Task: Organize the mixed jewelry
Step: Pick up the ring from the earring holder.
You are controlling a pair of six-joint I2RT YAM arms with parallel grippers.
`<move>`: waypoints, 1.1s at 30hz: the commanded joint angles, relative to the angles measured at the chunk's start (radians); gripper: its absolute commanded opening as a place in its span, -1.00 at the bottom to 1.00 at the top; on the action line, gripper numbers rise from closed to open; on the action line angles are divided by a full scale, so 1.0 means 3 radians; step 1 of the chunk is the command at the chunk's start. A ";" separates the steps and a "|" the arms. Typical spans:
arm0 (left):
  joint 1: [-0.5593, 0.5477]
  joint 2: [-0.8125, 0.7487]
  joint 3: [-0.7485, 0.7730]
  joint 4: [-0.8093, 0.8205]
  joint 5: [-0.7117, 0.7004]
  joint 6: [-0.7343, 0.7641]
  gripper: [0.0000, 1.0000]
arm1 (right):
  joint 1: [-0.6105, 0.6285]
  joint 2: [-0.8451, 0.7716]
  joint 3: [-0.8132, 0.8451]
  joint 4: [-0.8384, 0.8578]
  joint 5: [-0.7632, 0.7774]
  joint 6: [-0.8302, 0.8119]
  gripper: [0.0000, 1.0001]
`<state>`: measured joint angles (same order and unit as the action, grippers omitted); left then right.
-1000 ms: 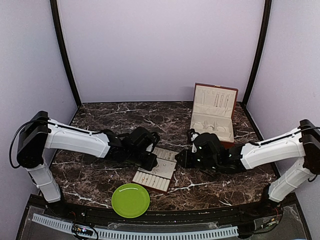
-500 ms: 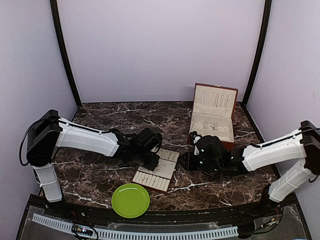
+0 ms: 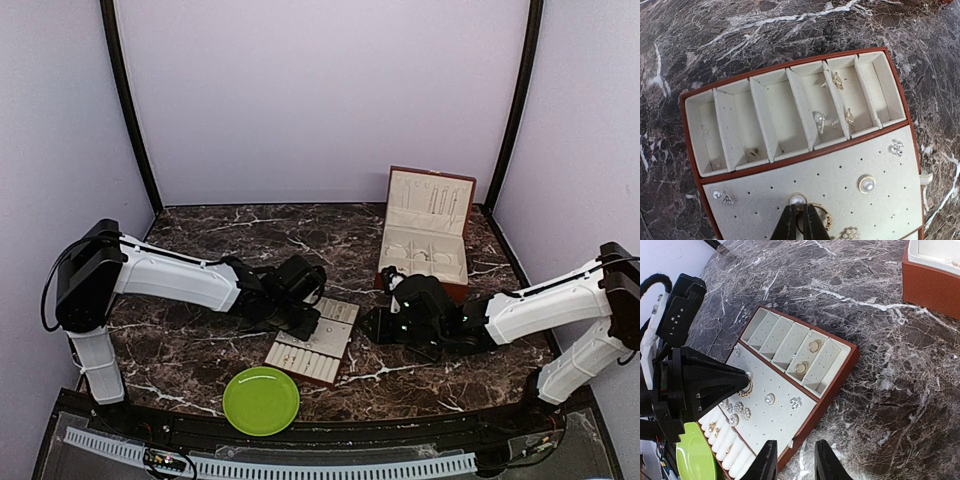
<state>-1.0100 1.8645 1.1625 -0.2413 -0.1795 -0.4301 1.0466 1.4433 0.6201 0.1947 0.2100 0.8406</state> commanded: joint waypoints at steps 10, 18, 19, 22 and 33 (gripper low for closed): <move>-0.0048 -0.0004 -0.0086 -0.0226 0.0144 -0.0085 -0.99 | -0.0022 -0.0033 -0.0030 0.0162 0.0021 0.0026 -0.47; -0.0049 -0.0341 -0.0247 -0.0011 0.0096 -0.0335 -1.00 | -0.0025 -0.0083 -0.0003 0.0170 0.0072 0.0013 -0.46; -0.0049 -0.0389 -0.0271 0.0047 0.0086 -0.0374 -1.00 | -0.0022 -0.0078 0.0006 0.0181 0.0069 0.0011 -0.46; -0.0049 -0.0521 -0.0366 0.0247 0.0059 -0.0510 -1.00 | -0.0022 -0.0035 0.0051 0.0197 0.0045 -0.0012 -0.46; -0.0049 -0.0681 -0.0524 0.0567 0.0128 -0.0746 -1.00 | -0.0025 0.0128 0.0218 0.0422 -0.0138 -0.0158 -0.46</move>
<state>-1.0195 1.6989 1.0302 -0.1143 -0.1555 -0.6155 1.0451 1.4647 0.6548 0.2474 0.1932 0.8200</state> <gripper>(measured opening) 0.023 0.271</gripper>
